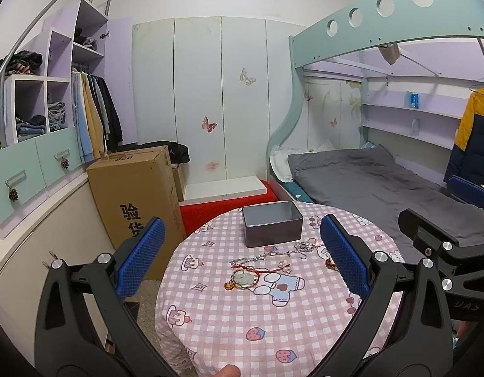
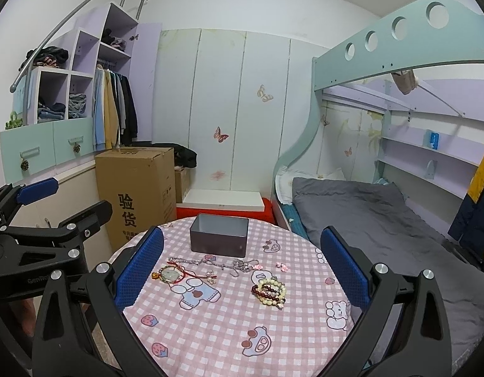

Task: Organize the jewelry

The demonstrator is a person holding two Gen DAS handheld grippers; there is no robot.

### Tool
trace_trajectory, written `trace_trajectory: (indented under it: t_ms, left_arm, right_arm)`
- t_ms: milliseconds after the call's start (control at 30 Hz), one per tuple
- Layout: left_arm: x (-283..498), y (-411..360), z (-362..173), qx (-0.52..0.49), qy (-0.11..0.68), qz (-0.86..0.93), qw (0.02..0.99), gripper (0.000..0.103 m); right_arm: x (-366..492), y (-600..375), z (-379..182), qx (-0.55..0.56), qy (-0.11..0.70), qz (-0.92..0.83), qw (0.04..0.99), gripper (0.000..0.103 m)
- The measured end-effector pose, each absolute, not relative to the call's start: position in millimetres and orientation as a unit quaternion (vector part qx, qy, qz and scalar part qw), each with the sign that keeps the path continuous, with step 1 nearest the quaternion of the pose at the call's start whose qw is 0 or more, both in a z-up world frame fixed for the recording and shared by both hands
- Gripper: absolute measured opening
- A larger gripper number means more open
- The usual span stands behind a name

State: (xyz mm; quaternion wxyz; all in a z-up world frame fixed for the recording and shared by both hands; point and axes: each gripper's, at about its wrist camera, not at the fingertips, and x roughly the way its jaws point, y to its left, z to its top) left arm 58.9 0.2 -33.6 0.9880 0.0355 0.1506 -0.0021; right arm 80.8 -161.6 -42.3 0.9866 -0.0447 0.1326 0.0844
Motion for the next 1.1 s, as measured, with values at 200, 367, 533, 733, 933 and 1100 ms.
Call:
trace_trajectory:
  t_ms: [200, 367, 533, 733, 933, 1100]
  left_arm:
    - [69, 4, -34, 0.030, 0.153, -0.003, 0.988, 0.097]
    - [74, 5, -36, 0.029, 0.155, -0.003, 0.987, 0.097]
    - [78, 3, -35, 0.034, 0.150, 0.004, 0.988, 0.097]
    - [82, 2, -37, 0.031, 0.152, 0.004, 0.988, 0.097]
    - [91, 6, -38, 0.030, 0.156, 0.008, 0.987, 0.097]
    - [94, 8, -40, 0.027, 0.159, 0.008, 0.987, 0.097]
  right_arm:
    - [90, -159, -44, -0.047, 0.138, 0.086, 0.986, 0.096]
    - [95, -158, -45, -0.051, 0.138, 0.085, 0.985, 0.096]
    - [101, -157, -45, -0.052, 0.142, 0.085, 0.985, 0.096]
    - [103, -154, -47, -0.053, 0.144, 0.083, 0.985, 0.096]
    - [110, -153, -49, -0.053, 0.149, 0.086, 0.984, 0.096]
    - [113, -149, -50, -0.055, 0.151, 0.086, 0.983, 0.096]
